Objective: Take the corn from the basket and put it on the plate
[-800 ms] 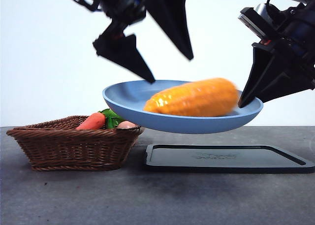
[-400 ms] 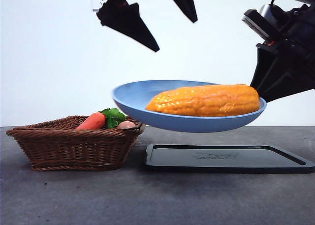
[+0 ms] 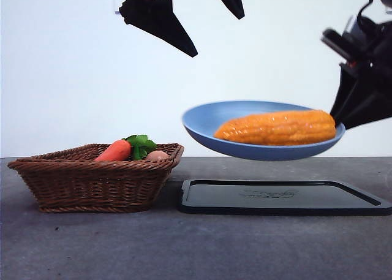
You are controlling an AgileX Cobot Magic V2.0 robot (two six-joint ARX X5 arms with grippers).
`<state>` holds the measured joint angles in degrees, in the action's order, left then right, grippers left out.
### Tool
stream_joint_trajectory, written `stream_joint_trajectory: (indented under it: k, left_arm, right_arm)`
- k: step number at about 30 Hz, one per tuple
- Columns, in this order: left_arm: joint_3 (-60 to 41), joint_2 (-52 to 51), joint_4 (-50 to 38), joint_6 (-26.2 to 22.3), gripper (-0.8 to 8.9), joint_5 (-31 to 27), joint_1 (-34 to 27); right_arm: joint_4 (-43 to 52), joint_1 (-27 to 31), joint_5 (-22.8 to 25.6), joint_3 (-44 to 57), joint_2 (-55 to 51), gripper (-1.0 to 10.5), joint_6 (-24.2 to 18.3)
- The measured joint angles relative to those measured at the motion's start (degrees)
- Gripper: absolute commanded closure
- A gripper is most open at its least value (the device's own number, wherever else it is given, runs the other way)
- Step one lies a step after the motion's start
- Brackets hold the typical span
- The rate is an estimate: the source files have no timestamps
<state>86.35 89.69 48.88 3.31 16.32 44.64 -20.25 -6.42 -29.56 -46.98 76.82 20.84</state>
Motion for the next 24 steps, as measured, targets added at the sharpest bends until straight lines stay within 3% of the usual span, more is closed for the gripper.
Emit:
stream_joint_trajectory:
  k: [14, 24]
  left_arm:
    - [0.0, 0.0, 0.0, -0.4, 3.96, 0.0, 0.0]
    - [0.0, 0.0, 0.0, -0.4, 3.97, 0.0, 0.0]
  right_arm:
    - [0.4, 2.6, 0.2, -10.2, 18.2, 9.5, -1.0]
    - [0.0, 2.7, 0.2, -11.0, 22.7, 9.5, -1.5]
